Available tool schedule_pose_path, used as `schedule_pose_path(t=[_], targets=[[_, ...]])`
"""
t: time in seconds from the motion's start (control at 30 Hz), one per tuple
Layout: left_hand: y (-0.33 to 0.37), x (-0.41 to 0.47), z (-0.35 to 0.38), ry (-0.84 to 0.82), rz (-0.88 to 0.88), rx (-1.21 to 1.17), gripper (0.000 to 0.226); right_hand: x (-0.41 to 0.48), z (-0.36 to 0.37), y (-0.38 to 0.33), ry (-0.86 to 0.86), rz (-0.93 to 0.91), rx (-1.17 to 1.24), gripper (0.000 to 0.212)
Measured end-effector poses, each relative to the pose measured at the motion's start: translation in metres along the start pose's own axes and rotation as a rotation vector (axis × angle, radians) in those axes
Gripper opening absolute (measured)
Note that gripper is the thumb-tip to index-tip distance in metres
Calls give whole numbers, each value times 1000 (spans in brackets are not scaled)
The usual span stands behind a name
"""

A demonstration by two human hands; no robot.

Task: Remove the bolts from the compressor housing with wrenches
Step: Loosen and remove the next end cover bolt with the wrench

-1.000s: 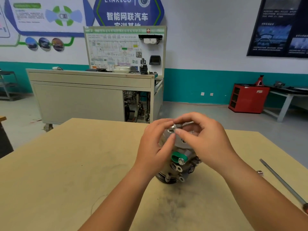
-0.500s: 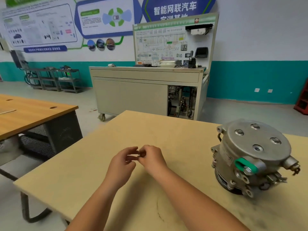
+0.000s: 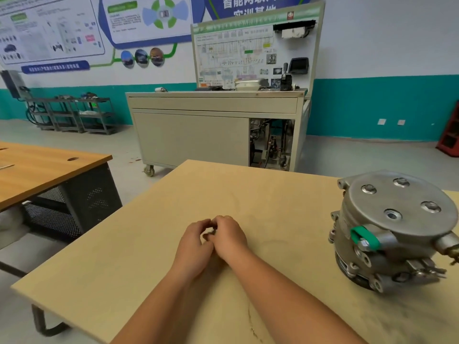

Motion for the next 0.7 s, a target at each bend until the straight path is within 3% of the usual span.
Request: schedule_pose_path(t=[0.13,0.23,0.33,0.37,0.43,0.53,0.63,0.7], targets=[[43,-54,-3,111,194,-300,46,-65,-41,8,-16,-72,381,26],[76,-100,20,-41,384,-385,48,-158,-91,37,-124,-190,529,20],[115,-135,83,-581,516,-161,39,-243,-149,84,-261,-174,418,14],[137,-148,102,-639,658,-124,35,-263,-170,103,-265,-131,356,10],[181,-171,135,-705,818,-126,24,-290,-217,148,-128,-7,280,12],[237,-210,200,-817,905,-110,33,-313,-289,232,252,215,95,27],[286,-235,268,-812,1028,60,41,-313,-326,298,313,429,-107,11],[305,-252,313,-812,1081,251,47,-307,-336,332,298,546,-208,23]])
Point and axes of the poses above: each hand's wrist, its own x-axis towards the middle knuckle, its own z-axis out of the palm, y = z × x, the point moved 5 cm from there along x, towards the middle knuckle, and after that the axes turned 2 degrees about -y, right-handed, at the moved point
